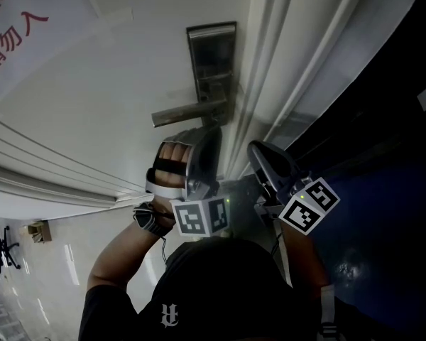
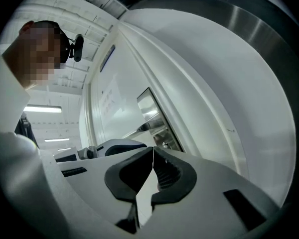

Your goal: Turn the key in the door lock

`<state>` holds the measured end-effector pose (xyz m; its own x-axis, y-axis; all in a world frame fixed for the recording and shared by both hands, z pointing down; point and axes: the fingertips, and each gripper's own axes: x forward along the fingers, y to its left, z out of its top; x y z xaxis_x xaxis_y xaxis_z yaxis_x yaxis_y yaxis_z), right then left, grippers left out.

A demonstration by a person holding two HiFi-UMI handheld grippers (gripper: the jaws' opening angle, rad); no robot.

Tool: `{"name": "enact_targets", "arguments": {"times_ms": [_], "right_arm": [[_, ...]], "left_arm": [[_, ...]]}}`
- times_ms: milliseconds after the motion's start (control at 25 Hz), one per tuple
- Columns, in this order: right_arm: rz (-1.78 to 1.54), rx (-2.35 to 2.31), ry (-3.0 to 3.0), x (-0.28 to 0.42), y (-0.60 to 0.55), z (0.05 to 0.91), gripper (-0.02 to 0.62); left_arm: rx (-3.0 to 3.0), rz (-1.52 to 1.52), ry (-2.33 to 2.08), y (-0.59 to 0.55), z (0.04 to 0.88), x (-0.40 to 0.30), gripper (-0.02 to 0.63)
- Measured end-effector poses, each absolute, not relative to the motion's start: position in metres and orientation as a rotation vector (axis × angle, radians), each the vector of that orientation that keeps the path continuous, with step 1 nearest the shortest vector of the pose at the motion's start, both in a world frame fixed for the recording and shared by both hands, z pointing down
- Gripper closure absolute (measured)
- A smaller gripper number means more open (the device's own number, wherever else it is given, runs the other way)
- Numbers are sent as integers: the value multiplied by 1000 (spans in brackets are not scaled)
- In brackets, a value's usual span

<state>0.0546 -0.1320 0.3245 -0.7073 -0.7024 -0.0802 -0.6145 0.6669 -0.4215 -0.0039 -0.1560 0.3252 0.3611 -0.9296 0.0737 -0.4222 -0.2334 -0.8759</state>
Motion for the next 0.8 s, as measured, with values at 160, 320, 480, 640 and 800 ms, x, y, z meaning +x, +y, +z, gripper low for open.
{"name": "enact_targets", "arguments": {"times_ms": [160,320,480,640,800], "right_arm": [[-512,-1050,2687,41,-129,322,581],[-444,-1068,2734,29,-124,318,581],[-417,-1109,2760,19,-120,321,581],[-384,-1140,2781,9,-123,322,581],[-345,-1186,2789,8,-125,320,583]], "left_arm": [[-2238,-553,1301,-138,322,-9,600],[-2776,-119,1426,-129,324,-22,601],[-3004,157,1455,-116,326,-32,601],[-2978,111,1467,-115,326,-33,601],[-2981,105,1430,-117,326,-30,601]]}}
